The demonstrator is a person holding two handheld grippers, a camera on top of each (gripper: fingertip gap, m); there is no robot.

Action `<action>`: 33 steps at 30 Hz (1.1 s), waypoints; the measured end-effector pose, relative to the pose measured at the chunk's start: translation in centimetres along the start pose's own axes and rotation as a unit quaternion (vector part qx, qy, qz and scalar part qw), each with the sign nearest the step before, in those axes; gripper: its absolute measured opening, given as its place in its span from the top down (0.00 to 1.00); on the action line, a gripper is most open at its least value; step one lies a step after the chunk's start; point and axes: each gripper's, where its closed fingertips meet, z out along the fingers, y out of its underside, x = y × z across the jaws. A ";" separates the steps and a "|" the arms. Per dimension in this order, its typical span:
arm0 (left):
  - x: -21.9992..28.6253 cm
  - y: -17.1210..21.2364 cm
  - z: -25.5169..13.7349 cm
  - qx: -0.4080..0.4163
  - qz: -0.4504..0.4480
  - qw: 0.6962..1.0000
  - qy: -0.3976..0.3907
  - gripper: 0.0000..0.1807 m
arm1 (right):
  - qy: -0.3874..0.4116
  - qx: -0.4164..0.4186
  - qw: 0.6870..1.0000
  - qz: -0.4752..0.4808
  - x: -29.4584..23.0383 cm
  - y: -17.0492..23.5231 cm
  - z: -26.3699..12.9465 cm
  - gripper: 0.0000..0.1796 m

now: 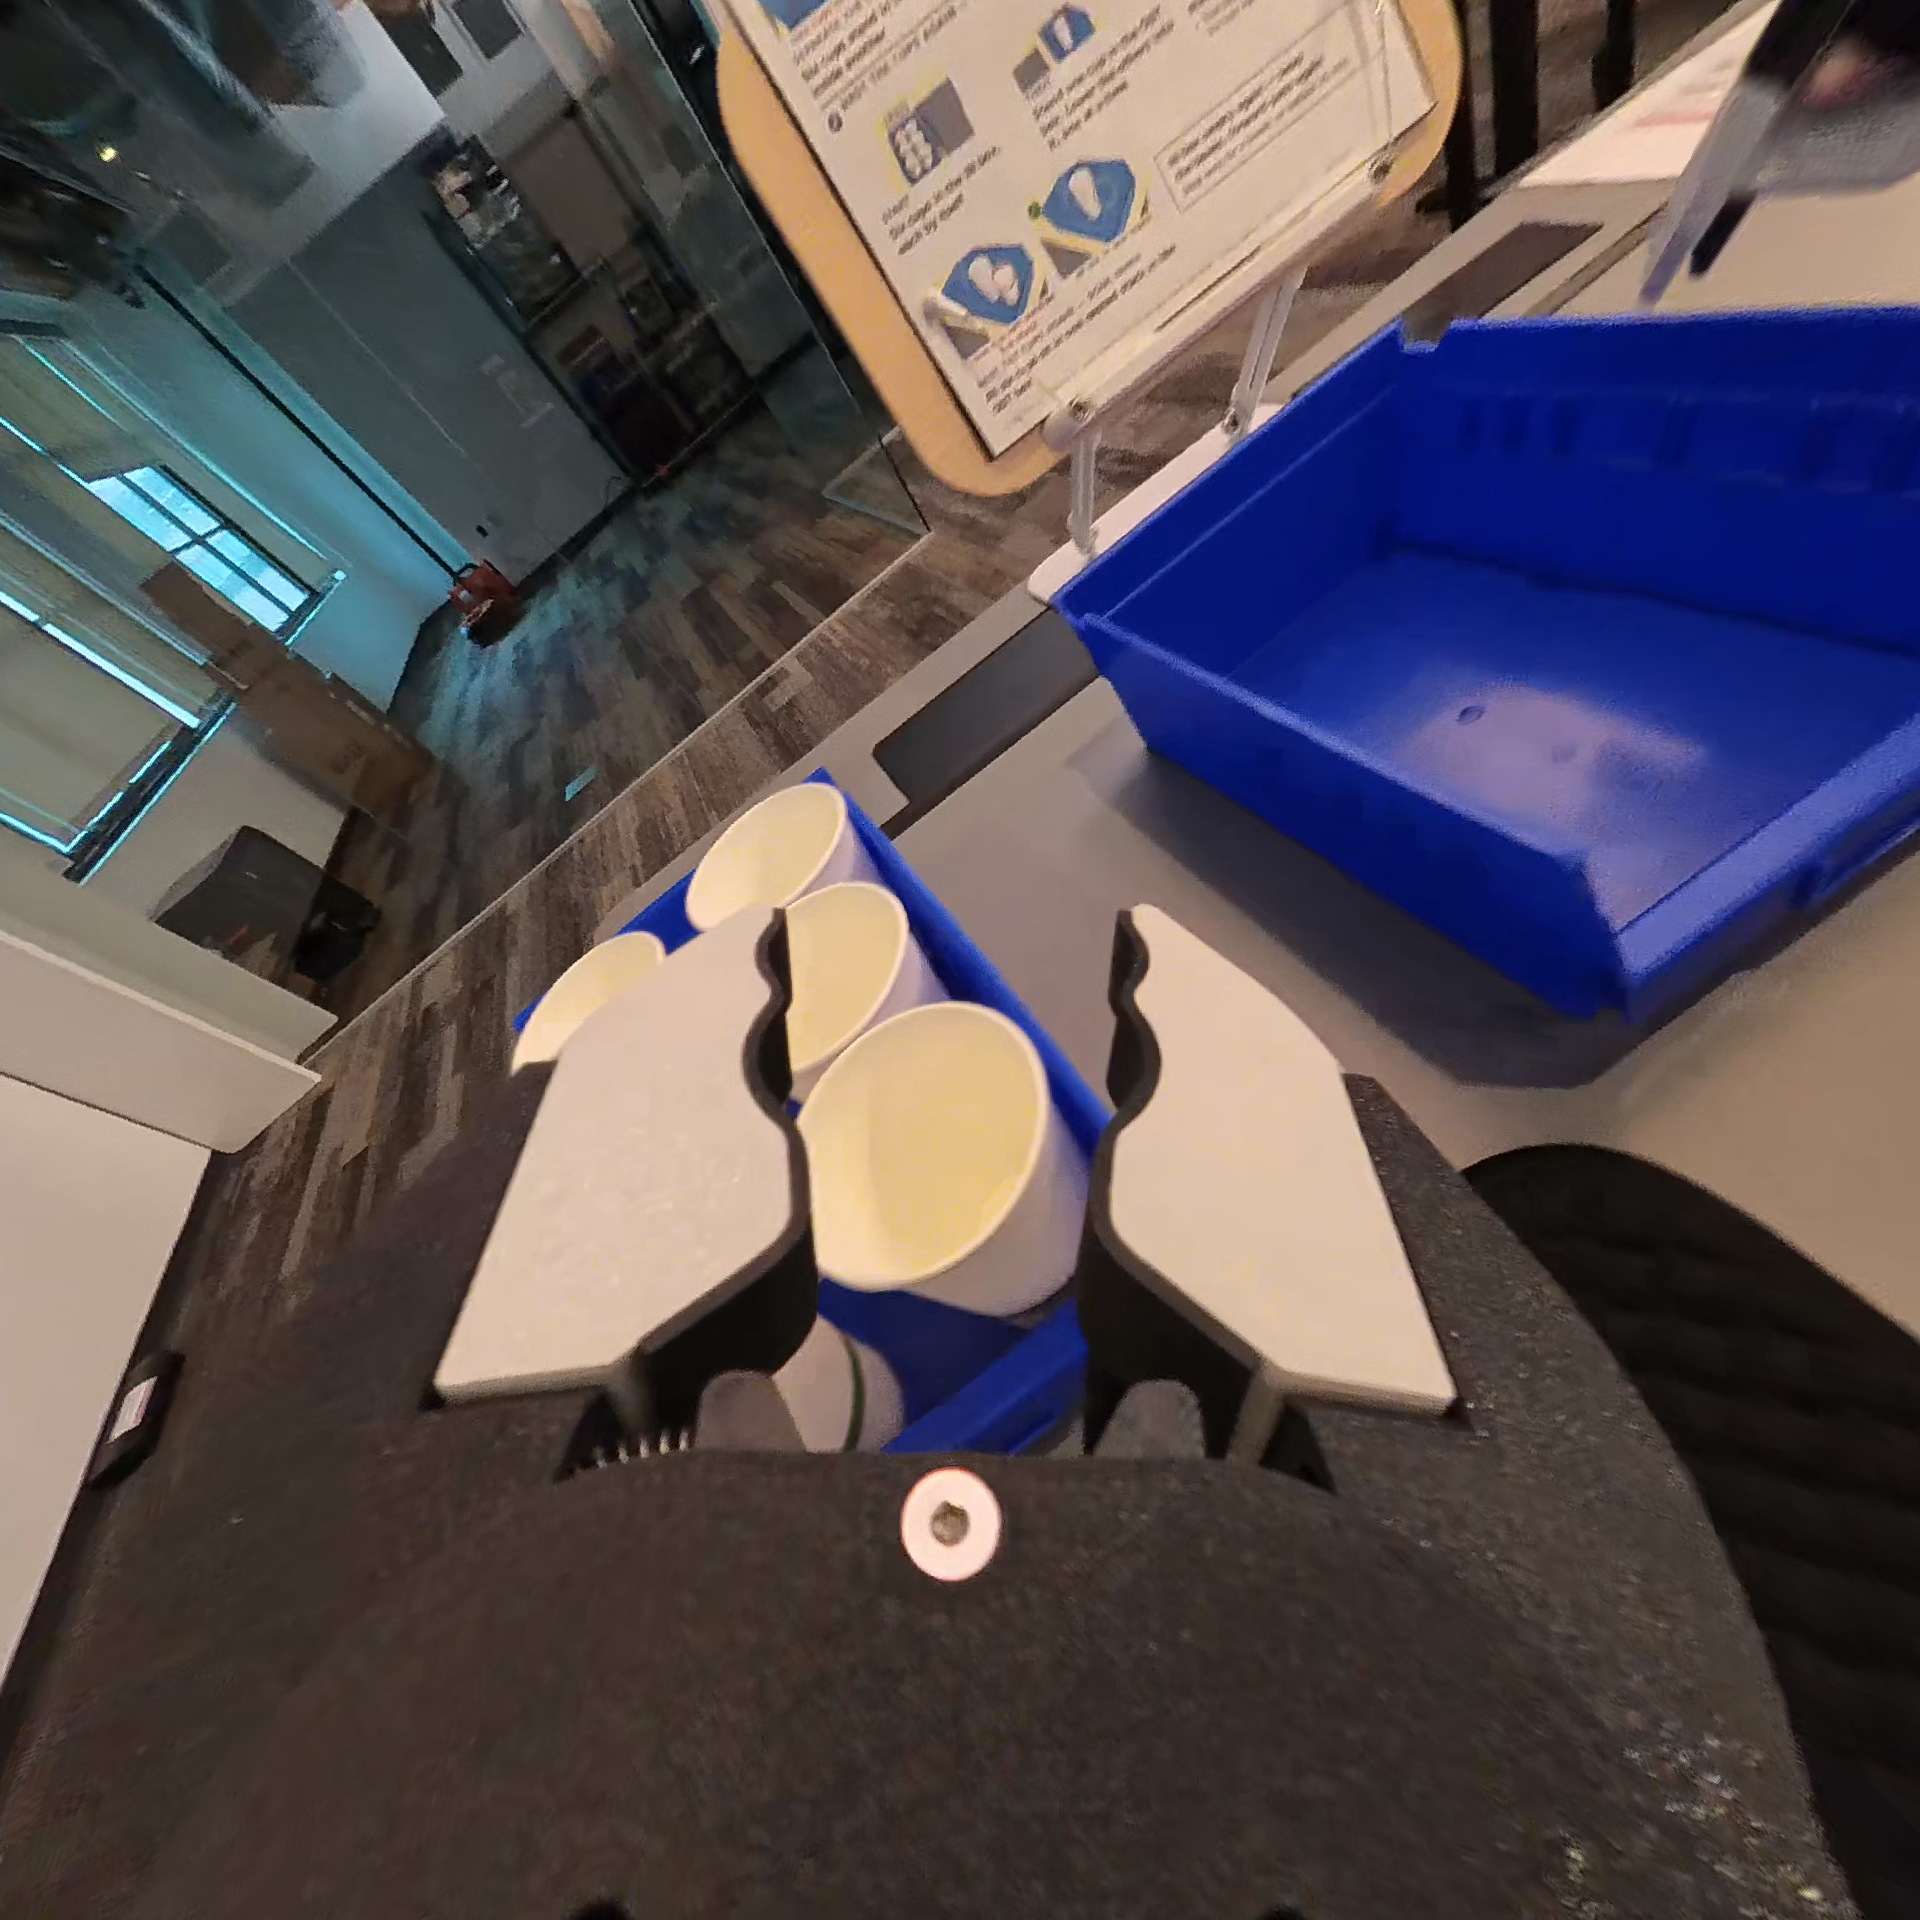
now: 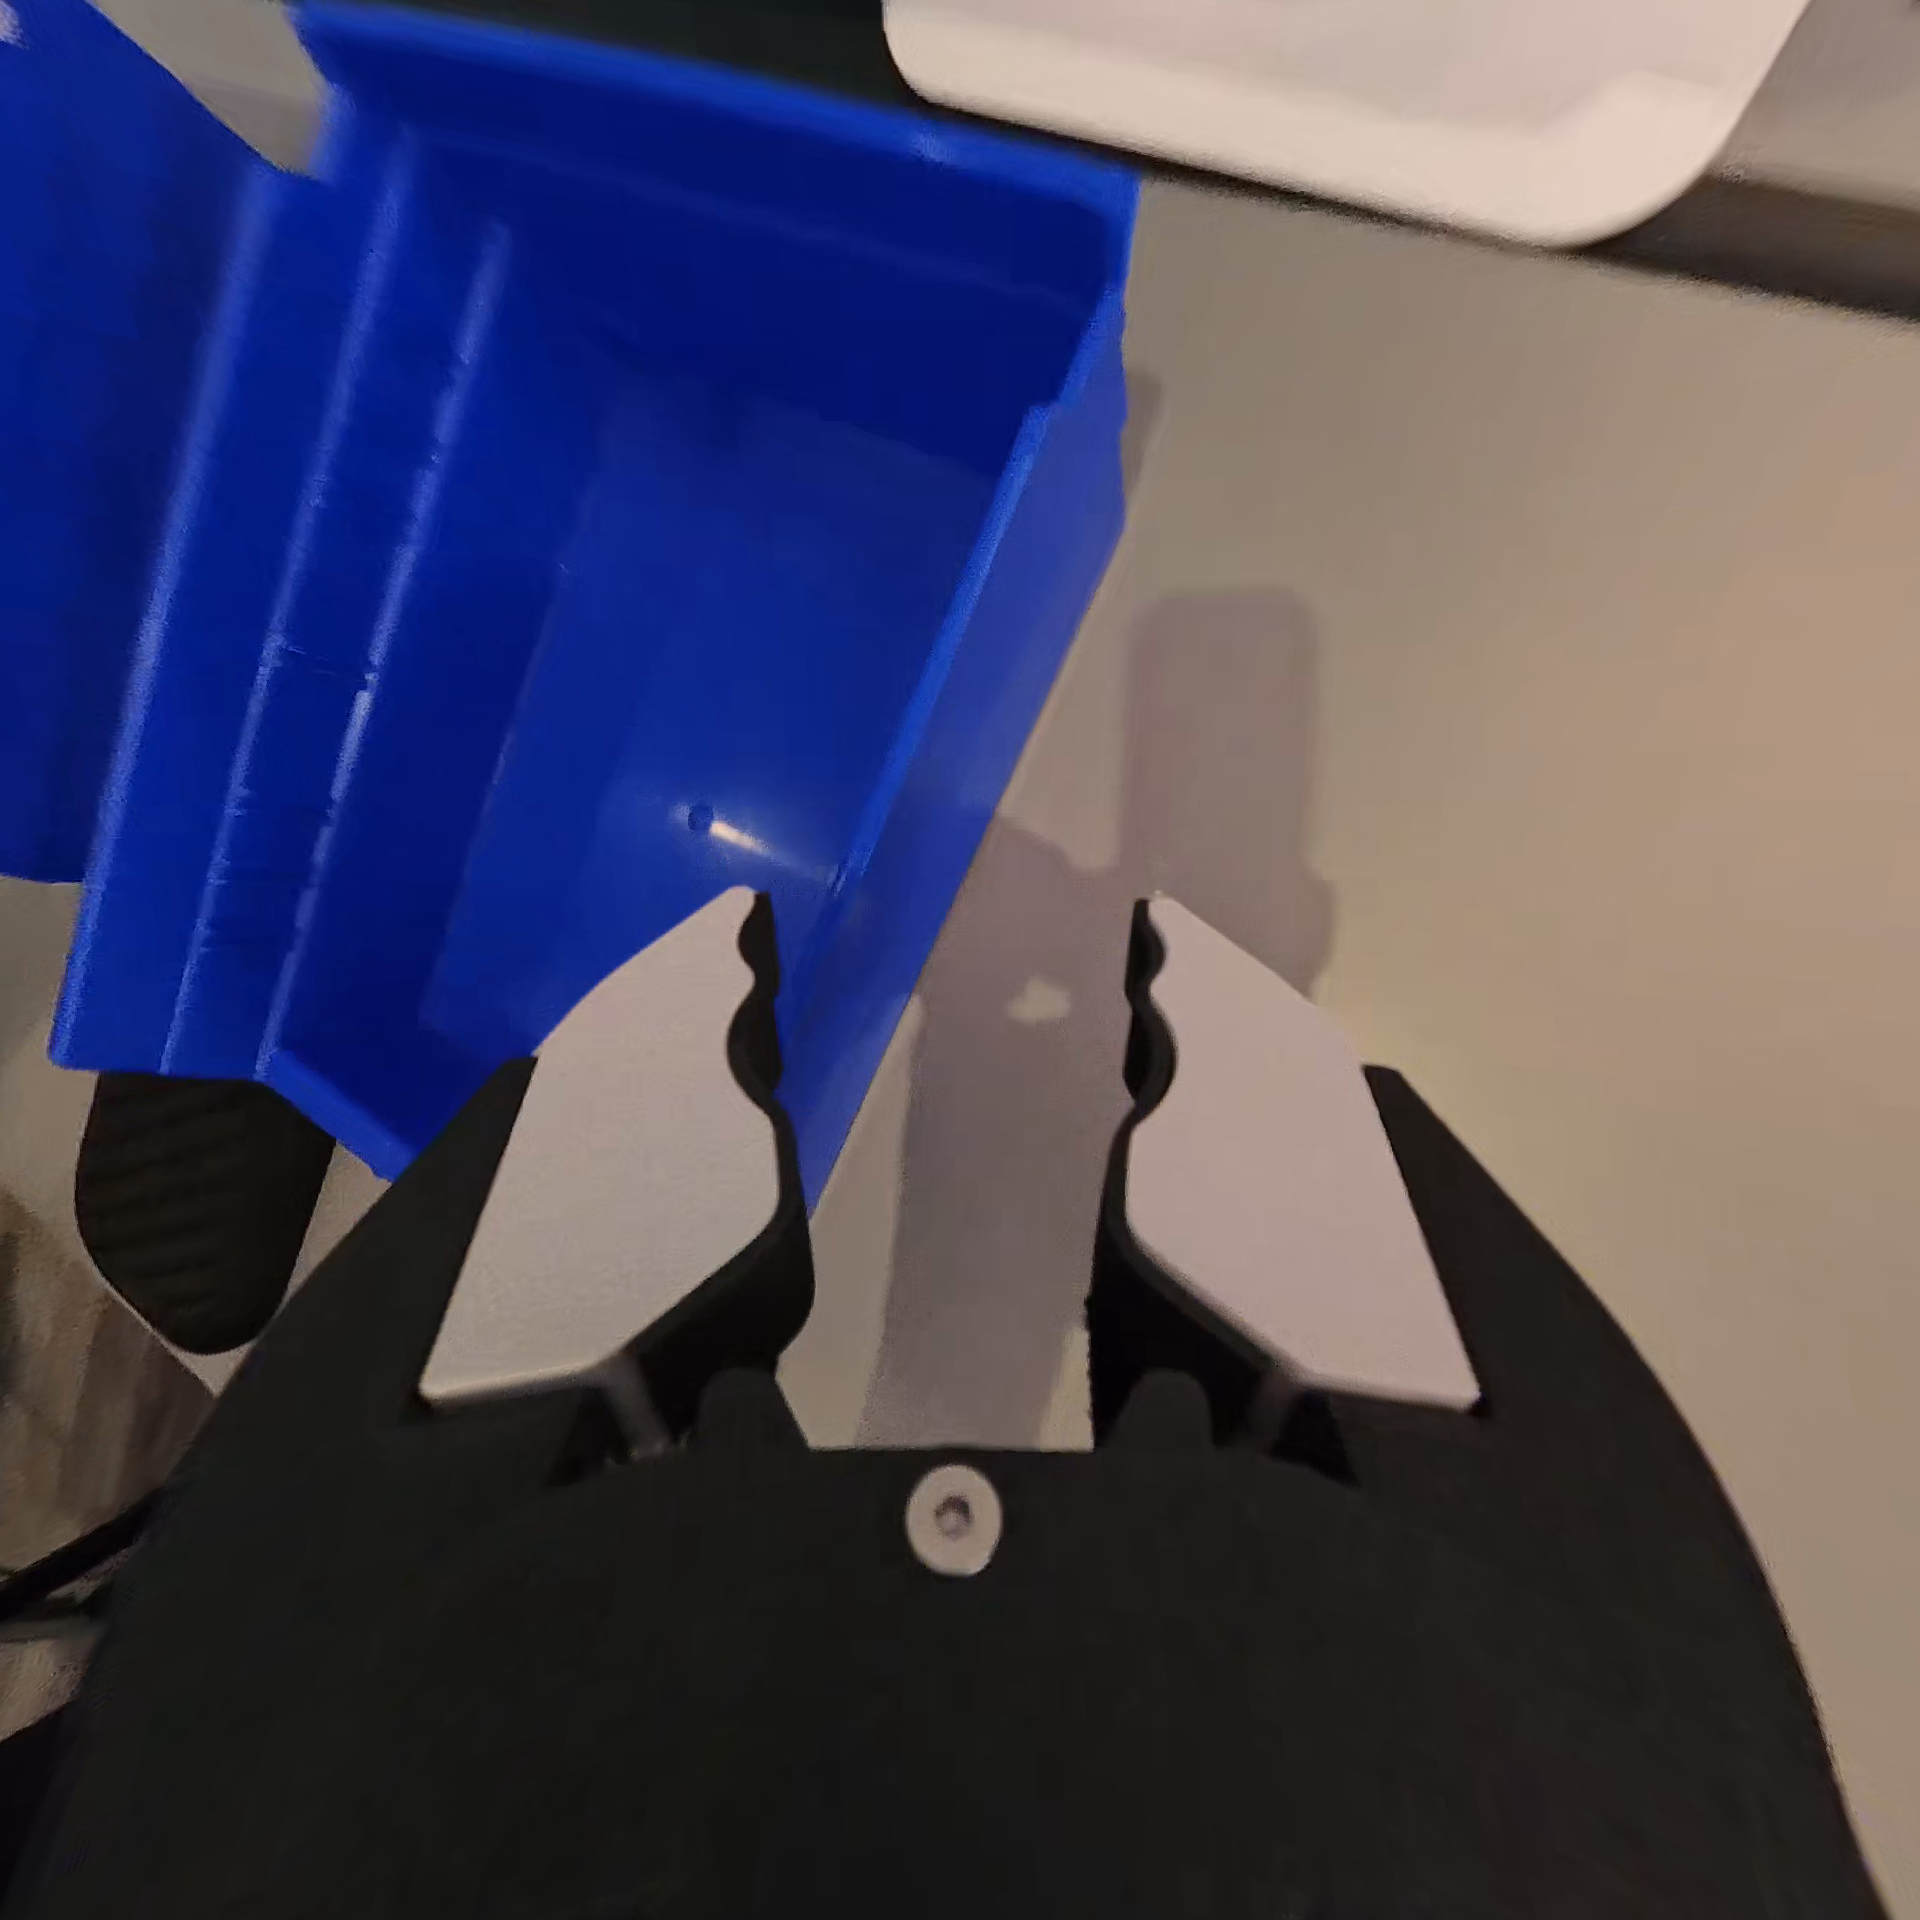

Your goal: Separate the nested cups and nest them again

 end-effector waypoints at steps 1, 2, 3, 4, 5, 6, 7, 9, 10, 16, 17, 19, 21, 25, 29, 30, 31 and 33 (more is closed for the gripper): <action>0.5 -0.5 0.0 0.006 -0.005 1.000 0.002 0.68 | 0.010 -0.019 1.000 0.011 -0.3 0.3 0.4 0.65; 1.1 -0.9 -0.1 0.011 -0.008 1.000 0.006 0.68 | 0.015 -0.032 0.999 0.023 -0.7 0.5 0.8 0.64; 1.7 -1.3 -0.2 0.014 -0.010 1.000 0.012 0.68 | 0.019 -0.043 0.998 0.031 -1.1 0.7 1.3 0.64; 2.2 -1.6 -0.4 0.018 -0.010 1.000 0.017 0.68 | 0.033 -0.057 0.997 0.036 -1.3 1.1 1.8 0.64; 2.6 -2.0 -0.6 0.024 -0.009 1.000 0.019 0.68 | 0.051 -0.076 0.995 0.039 -1.3 1.5 2.3 0.64; 3.0 -2.3 -0.8 0.028 -0.007 0.999 0.022 0.68 | 0.063 -0.093 0.993 0.044 -1.3 2.0 2.8 0.66; 3.3 -2.5 -1.1 0.028 -0.006 0.999 0.024 0.68 | 0.067 -0.107 0.991 0.052 -1.5 2.4 3.2 0.70; 3.8 -2.7 -1.5 0.025 -0.005 0.999 0.026 0.68 | 0.071 -0.123 0.987 0.077 -1.9 2.9 4.1 0.77; 3.9 -2.8 -1.8 0.027 -0.006 0.999 0.024 0.69 | 0.073 -0.130 0.985 0.090 -2.0 3.2 4.5 0.79; 4.1 -3.0 -3.0 0.020 0.001 1.000 0.016 0.70 | 0.143 -0.177 0.972 0.059 -0.8 4.6 5.5 0.92; 4.2 -3.1 -3.1 0.020 0.001 1.000 0.017 0.70 | 0.146 -0.178 0.972 0.052 -0.7 4.4 5.6 0.94; 4.3 -3.2 -3.3 0.019 -0.001 1.000 0.018 0.70 | 0.139 -0.176 0.973 0.047 -0.5 4.2 5.6 0.96; 4.5 -3.2 -3.3 0.013 0.002 1.000 0.020 0.70 | 0.131 -0.175 0.974 0.057 0.2 4.2 5.3 0.96; 5.6 -3.2 -3.0 -0.001 0.017 0.999 0.029 0.70 | 0.130 -0.177 0.973 0.066 3.3 4.5 3.9 0.97; 7.2 -3.4 -2.5 -0.016 0.026 0.998 0.049 0.71 | 0.126 -0.180 0.973 0.072 7.6 5.2 1.8 0.97; 7.6 -3.4 -2.4 -0.018 0.024 0.998 0.057 0.71 | 0.126 -0.180 0.973 0.071 8.8 5.4 1.1 0.97; 7.9 -3.5 -2.2 -0.020 0.023 0.998 0.059 0.71 | 0.127 -0.180 0.973 0.072 10.1 5.7 0.5 0.97; 8.3 -3.8 -1.8 -0.022 0.027 0.998 0.057 0.71 | 0.125 -0.177 0.973 0.075 12.8 6.3 -0.9 0.97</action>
